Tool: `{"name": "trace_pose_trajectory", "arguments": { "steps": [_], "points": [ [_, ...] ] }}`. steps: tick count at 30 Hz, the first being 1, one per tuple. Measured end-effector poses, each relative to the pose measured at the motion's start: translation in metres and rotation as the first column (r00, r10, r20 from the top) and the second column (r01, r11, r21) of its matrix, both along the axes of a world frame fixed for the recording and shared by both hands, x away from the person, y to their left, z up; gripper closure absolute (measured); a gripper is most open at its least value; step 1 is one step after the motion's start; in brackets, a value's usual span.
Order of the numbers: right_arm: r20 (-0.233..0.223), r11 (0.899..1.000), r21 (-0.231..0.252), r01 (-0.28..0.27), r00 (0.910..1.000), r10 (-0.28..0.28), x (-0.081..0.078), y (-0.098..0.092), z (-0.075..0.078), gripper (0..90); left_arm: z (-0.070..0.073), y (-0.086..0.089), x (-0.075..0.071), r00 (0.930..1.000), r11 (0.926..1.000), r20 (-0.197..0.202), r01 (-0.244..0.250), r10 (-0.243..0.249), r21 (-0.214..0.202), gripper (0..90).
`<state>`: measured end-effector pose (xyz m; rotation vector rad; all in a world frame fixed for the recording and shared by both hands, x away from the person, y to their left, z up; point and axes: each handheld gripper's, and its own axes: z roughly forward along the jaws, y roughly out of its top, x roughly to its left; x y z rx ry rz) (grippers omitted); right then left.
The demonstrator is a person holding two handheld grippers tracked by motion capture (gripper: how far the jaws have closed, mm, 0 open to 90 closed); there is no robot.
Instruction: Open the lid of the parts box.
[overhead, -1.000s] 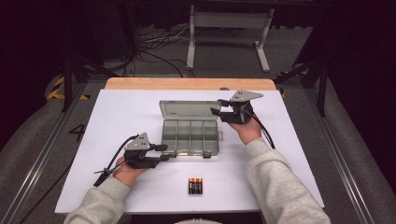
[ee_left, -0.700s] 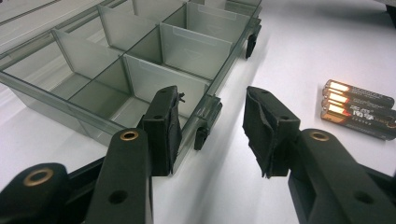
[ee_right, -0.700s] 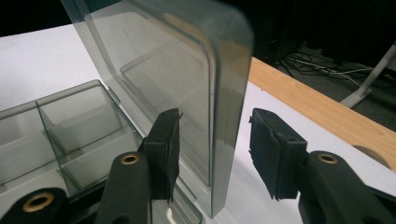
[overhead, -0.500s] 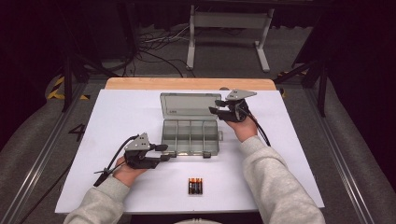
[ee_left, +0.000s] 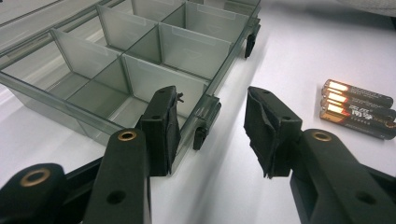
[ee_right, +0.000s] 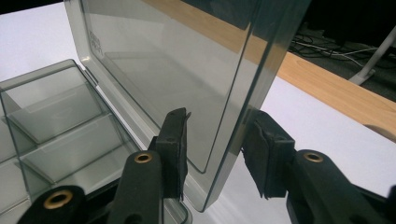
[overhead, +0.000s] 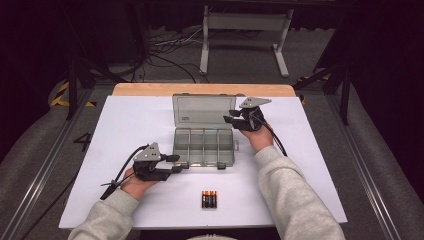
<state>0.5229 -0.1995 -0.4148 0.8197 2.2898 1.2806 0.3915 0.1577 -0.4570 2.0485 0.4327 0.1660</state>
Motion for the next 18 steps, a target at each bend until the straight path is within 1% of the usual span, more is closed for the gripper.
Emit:
{"name": "trace_pose_trajectory", "arguments": {
  "steps": [6,10,15,18],
  "points": [
    [-0.019,1.0,-0.011,-0.001,0.9998,0.001,0.002,0.002,-0.006,59.3,0.0,0.0,0.0,1.0,1.0,0.005,-0.002,0.002,0.004,54.5],
    [-0.03,1.0,-0.007,0.0,0.9996,0.0,0.004,0.001,-0.008,58.4,0.0,0.0,0.0,1.0,1.0,0.005,-0.002,0.002,0.005,54.5],
    [-0.038,1.0,-0.003,0.0,0.9993,0.0,0.006,0.001,-0.012,53.9,0.0,0.0,0.0,1.0,1.0,0.004,-0.001,0.001,0.006,54.5],
    [-0.042,1.0,-0.01,0.006,0.9991,-0.006,0.007,0.002,-0.014,51.1,0.0,0.0,0.0,1.0,1.0,0.003,-0.001,0.001,0.005,54.5]
  ]
}}
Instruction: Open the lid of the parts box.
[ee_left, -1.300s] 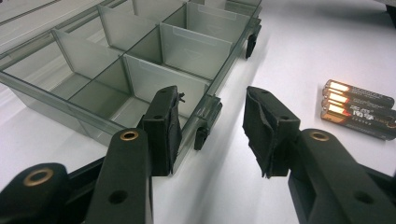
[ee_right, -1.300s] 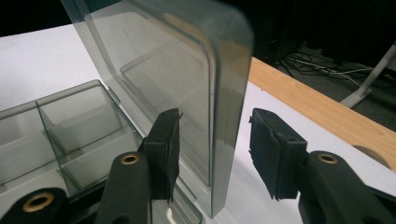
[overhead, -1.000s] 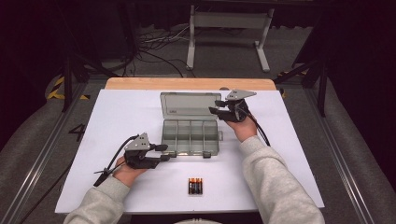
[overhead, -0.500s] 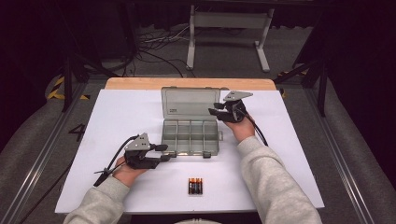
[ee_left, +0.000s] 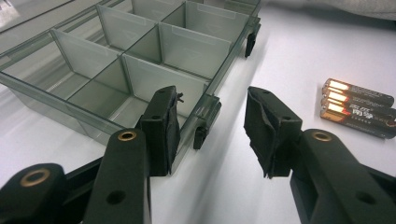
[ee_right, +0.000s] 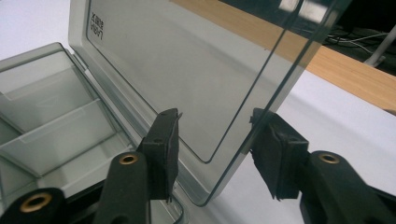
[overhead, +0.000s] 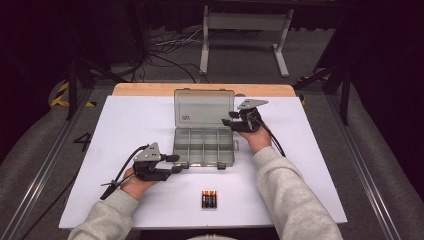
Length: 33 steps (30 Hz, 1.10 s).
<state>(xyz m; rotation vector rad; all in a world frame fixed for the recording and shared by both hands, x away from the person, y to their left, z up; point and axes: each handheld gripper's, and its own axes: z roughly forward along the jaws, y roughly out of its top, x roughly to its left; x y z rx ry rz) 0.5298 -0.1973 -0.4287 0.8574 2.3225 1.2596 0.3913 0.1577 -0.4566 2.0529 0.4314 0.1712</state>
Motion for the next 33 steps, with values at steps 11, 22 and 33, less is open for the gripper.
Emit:
{"name": "trace_pose_trajectory", "arguments": {
  "steps": [11,22,33],
  "points": [
    [-0.022,1.0,0.005,0.006,0.9998,-0.006,0.003,-0.001,-0.005,47.9,0.0,0.0,0.0,1.0,1.0,0.0,0.001,-0.001,0.001,54.5],
    [-0.05,1.0,0.009,0.013,0.9987,-0.013,0.006,-0.003,-0.01,44.4,0.0,0.0,0.0,1.0,1.0,-0.003,0.001,-0.001,0.0,54.6],
    [-0.07,0.999,0.018,0.03,0.9971,-0.029,0.008,-0.006,-0.012,42.3,0.0,0.0,0.0,1.0,1.0,-0.008,0.001,-0.001,-0.003,54.6]
  ]
}}
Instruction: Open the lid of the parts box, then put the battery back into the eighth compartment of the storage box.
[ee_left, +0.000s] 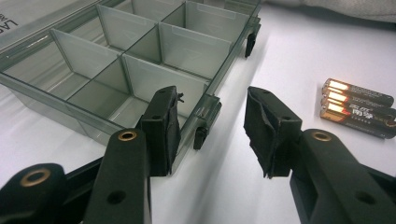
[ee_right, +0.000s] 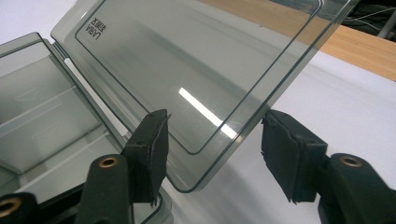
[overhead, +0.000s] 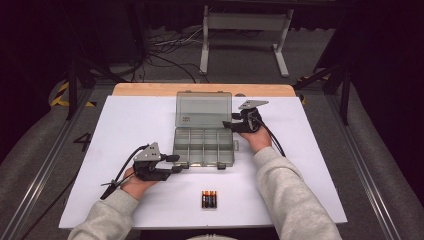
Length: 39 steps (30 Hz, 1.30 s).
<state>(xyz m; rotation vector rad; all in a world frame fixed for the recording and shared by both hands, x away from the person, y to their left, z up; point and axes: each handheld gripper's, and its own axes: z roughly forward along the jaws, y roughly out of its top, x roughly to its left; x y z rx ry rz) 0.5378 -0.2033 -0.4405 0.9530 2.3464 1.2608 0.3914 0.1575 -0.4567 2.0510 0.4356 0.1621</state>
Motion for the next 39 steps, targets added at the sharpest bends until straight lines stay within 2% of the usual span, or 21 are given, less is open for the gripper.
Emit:
{"name": "trace_pose_trajectory", "arguments": {
  "steps": [7,13,15,16,17,18,20,21,22,24,25,30,32,35,39],
  "points": [
    [0.0,1.0,-0.004,0.007,1.0,-0.007,0.0,-0.003,0.001,41.7,0.0,0.0,0.0,1.0,1.0,-0.002,0.003,-0.003,-0.002,54.1],
    [0.007,1.0,-0.014,0.005,1.0,-0.005,-0.009,-0.001,0.011,36.6,0.001,0.001,0.0,1.0,1.0,0.0,0.008,-0.008,0.002,51.4],
    [0.027,1.0,-0.021,-0.009,0.9996,0.01,-0.015,0.0,0.019,34.2,0.002,0.002,-0.001,0.9999,1.0,-0.008,0.007,-0.007,-0.003,50.8],
    [0.051,0.999,-0.024,-0.022,0.9984,0.024,-0.022,0.0,0.028,31.9,0.003,0.003,-0.002,0.9999,1.0,-0.009,0.004,-0.004,-0.006,48.8],
    [0.063,0.999,-0.02,-0.027,0.9976,0.029,-0.025,-0.001,0.033,30.8,0.006,0.004,-0.003,1.0,1.0,0.001,-0.004,0.004,-0.009,48.1],
    [0.063,0.999,-0.02,-0.027,0.9976,0.029,-0.025,-0.001,0.033,30.8,0.006,0.004,-0.003,1.0,1.0,0.001,-0.004,0.004,-0.009,47.1],
    [0.084,0.999,-0.003,-0.037,0.9957,0.037,-0.036,-0.003,0.046,27.3,0.009,0.006,-0.004,0.9998,0.9998,0.01,-0.014,0.014,-0.012,44.6],
    [0.084,0.999,-0.003,-0.037,0.9957,0.037,-0.036,-0.003,0.046,27.3,0.01,0.008,-0.005,0.9998,0.9997,0.009,-0.018,0.018,-0.015,44.6],
    [0.098,0.999,0.004,-0.042,0.9943,0.042,-0.041,-0.005,0.053,25.0,0.014,0.011,-0.007,0.9995,0.9994,0.014,-0.029,0.029,-0.017,41.2],
    [0.104,0.999,0.015,-0.049,0.9935,0.047,-0.047,-0.006,0.059,23.3,0.015,0.013,-0.008,0.9992,0.9992,0.019,-0.034,0.034,-0.019,38.5],
    [0.108,0.998,0.019,-0.054,0.9929,0.051,-0.05,-0.006,0.061,22.9,0.02,0.016,-0.01,0.9982,0.9989,0.041,-0.044,0.044,-0.015,37.6],
    [0.121,0.997,0.016,-0.074,0.9901,0.072,-0.062,-0.003,0.07,20.5,0.024,0.023,-0.013,0.997,0.9984,0.057,-0.052,0.053,-0.022,36.7],
    [0.145,0.993,0.049,-0.105,0.9847,0.097,-0.075,0.002,0.076,20.3,0.024,0.024,-0.015,0.9978,0.9984,0.043,-0.05,0.051,-0.027,35.7],
    [0.17,0.988,0.063,-0.141,0.977,0.128,-0.087,0.006,0.083,19.7,0.027,0.027,-0.018,0.9977,0.9979,0.036,-0.057,0.058,-0.032,33.0],
    [0.184,0.982,0.078,-0.173,0.9705,0.156,-0.097,0.008,0.089,18.4,0.03,0.032,-0.023,0.9963,0.9969,0.048,-0.069,0.071,-0.039,29.3]
  ]
}}
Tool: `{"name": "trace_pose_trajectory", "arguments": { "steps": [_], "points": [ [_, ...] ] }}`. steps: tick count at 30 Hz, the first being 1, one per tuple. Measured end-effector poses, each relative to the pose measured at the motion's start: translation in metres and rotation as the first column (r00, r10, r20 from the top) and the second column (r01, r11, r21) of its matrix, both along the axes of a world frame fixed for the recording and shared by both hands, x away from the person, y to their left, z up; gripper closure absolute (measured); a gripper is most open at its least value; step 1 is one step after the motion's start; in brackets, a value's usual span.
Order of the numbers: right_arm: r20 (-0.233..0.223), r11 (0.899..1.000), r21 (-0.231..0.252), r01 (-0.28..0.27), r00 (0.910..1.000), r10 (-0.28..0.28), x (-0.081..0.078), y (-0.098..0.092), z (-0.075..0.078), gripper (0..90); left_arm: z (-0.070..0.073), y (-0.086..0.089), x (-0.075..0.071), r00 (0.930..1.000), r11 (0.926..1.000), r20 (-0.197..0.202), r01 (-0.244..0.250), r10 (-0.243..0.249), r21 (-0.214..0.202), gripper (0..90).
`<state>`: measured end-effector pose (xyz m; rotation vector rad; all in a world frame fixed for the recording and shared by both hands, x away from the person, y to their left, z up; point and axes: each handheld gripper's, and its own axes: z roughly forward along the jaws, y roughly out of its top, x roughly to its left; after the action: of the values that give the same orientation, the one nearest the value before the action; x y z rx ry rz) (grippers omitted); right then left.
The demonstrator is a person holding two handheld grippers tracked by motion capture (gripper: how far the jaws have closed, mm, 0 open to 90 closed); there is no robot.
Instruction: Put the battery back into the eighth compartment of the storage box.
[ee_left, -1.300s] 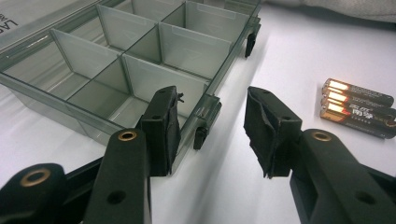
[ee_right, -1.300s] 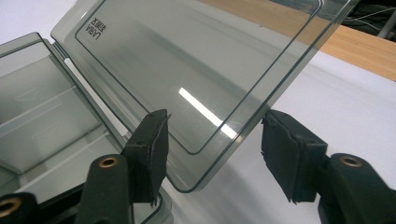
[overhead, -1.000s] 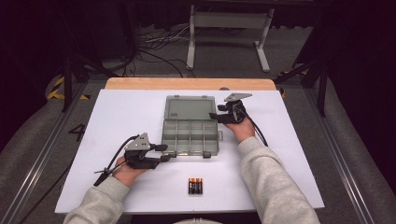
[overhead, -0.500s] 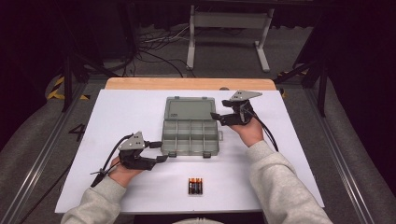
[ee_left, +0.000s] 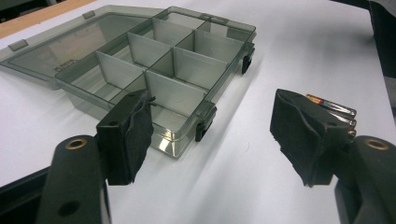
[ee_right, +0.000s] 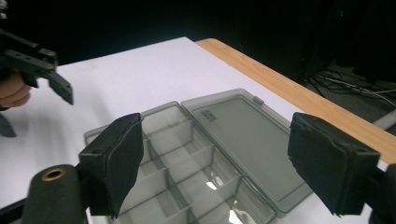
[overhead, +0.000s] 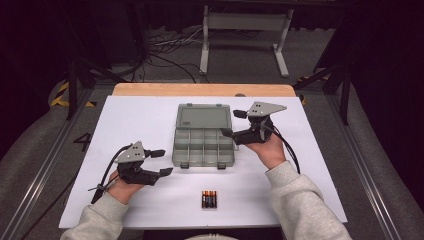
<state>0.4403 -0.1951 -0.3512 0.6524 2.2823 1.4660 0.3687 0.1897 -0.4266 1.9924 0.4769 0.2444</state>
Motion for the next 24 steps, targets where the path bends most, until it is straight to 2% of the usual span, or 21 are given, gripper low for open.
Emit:
{"name": "trace_pose_trajectory", "arguments": {
  "steps": [2,3,8,10,11,13,15,16,20,21,23,24],
  "points": [
    [0.001,1.0,0.0,-0.01,0.9999,0.01,-0.004,0.0,0.002,17.7,-0.001,0.002,-0.002,0.9999,0.9999,-0.01,-0.009,0.009,-0.009,28.1],
    [0.003,1.0,0.0,-0.015,0.9999,0.015,-0.006,0.0,0.003,17.3,-0.001,0.004,-0.002,0.9999,0.9999,0.004,-0.017,0.017,0.0,27.3],
    [0.008,1.0,0.012,-0.029,0.9996,0.029,-0.014,-0.002,0.007,15.8,-0.001,0.008,-0.004,0.9991,0.9991,-0.011,-0.04,0.04,-0.009,23.7],
    [0.007,0.999,0.022,-0.038,0.9992,0.038,-0.017,-0.002,0.008,14.2,0.0,0.01,-0.003,0.9988,0.9988,-0.004,-0.049,0.049,-0.007,21.7],
    [0.0,0.998,0.018,-0.056,0.9984,0.056,-0.019,-0.002,0.01,12.0,-0.001,0.01,-0.004,0.9984,0.9985,-0.016,-0.054,0.054,-0.013,20.8],
    [0.002,0.998,0.004,-0.06,0.9982,0.06,-0.021,-0.001,0.01,11.4,-0.001,0.011,-0.003,0.9984,0.9983,-0.005,-0.057,0.057,-0.013,21.3],
    [0.012,0.997,-0.04,-0.072,0.9973,0.072,-0.029,0.0,0.012,9.0,-0.001,0.01,-0.002,0.998,0.9979,-0.002,-0.063,0.063,-0.014,21.3],
    [0.012,0.996,-0.043,-0.076,0.997,0.076,-0.031,-0.001,0.013,8.5,-0.001,0.01,-0.002,0.998,0.9979,-0.002,-0.063,0.063,-0.014,21.3],
    [-0.004,0.994,-0.029,-0.103,0.9947,0.102,-0.037,-0.002,0.016,5.7,-0.001,0.013,-0.005,0.9972,0.997,-0.007,-0.075,0.074,-0.022,20.7],
    [-0.005,0.992,-0.006,-0.122,0.9925,0.122,-0.042,-0.004,0.018,5.4,-0.001,0.015,-0.005,0.9967,0.9963,0.0,-0.081,0.081,-0.029,20.3],
    [-0.005,0.992,0.003,-0.128,0.9918,0.128,-0.044,-0.004,0.018,5.3,-0.001,0.015,-0.005,0.9966,0.9962,-0.006,-0.082,0.082,-0.032,20.1],
    [-0.003,0.991,0.008,-0.135,0.9909,0.135,-0.047,-0.004,0.019,5.2,0.0,0.016,-0.005,0.9964,0.996,0.004,-0.085,0.085,-0.029,20.1]
  ]
}}
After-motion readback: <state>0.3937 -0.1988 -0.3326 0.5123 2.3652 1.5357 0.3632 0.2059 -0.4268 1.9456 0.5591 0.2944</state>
